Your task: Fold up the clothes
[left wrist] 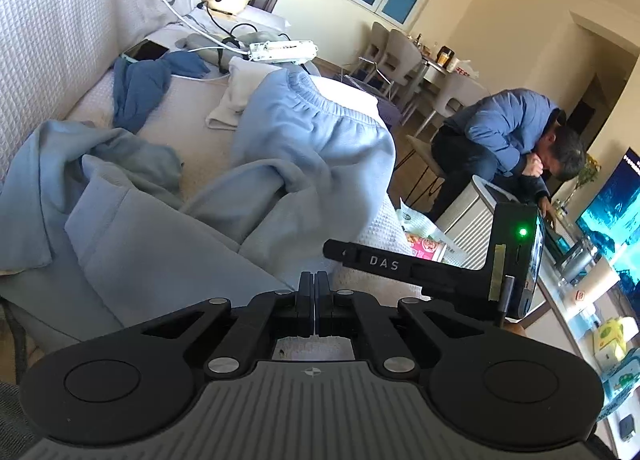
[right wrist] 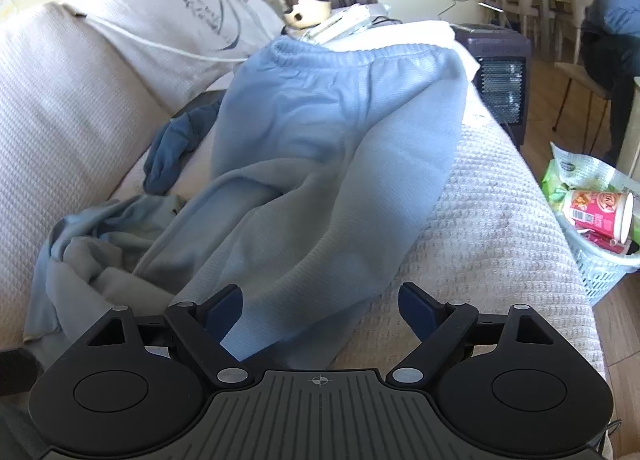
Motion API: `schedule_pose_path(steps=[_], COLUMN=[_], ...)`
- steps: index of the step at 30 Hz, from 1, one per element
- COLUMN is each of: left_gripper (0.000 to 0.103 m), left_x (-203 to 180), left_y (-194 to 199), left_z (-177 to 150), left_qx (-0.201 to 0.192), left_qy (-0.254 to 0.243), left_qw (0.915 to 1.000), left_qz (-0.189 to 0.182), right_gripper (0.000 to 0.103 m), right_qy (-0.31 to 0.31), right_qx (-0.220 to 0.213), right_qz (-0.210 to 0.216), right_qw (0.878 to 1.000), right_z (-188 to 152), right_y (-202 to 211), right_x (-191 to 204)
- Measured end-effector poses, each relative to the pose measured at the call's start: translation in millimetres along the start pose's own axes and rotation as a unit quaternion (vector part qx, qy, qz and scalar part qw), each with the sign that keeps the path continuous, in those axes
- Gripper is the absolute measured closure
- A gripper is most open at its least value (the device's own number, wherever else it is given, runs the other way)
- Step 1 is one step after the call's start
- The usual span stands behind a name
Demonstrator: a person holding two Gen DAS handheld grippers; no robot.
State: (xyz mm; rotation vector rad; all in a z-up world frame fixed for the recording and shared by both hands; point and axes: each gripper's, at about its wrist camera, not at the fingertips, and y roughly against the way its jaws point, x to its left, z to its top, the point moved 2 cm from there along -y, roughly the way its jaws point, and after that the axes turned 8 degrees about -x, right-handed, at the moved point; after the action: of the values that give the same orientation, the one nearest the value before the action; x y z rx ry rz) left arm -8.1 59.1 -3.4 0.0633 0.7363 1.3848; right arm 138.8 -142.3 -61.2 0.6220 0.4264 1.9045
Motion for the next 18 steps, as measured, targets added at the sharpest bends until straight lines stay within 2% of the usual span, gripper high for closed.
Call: schedule_pose_path(steps=[9,14,18], left_gripper=[0.103,0.103,0.103], left_x=[0,11,22], left_y=[14,25,37], left_z=[5,8,16], left_qx=[-0.022,-0.033,-0.054], left_qy=[0.005,0.017,0.001], left_qw=[0.9997,0.9992,0.9968], left_qz=[-0.011,0.015,0.060], right_gripper=[0.015,0.015,0.015], right_qy=[-0.037,-0.039,-0.016], right_qx=[-0.012,-0.012,-0.020], right_qz=[0.003,0.021,0.060], right_qw=[0.999,0.999,0.998], right_z=[5,7,12], right_y=[3,9,22], right_x=[-12,-13,-6])
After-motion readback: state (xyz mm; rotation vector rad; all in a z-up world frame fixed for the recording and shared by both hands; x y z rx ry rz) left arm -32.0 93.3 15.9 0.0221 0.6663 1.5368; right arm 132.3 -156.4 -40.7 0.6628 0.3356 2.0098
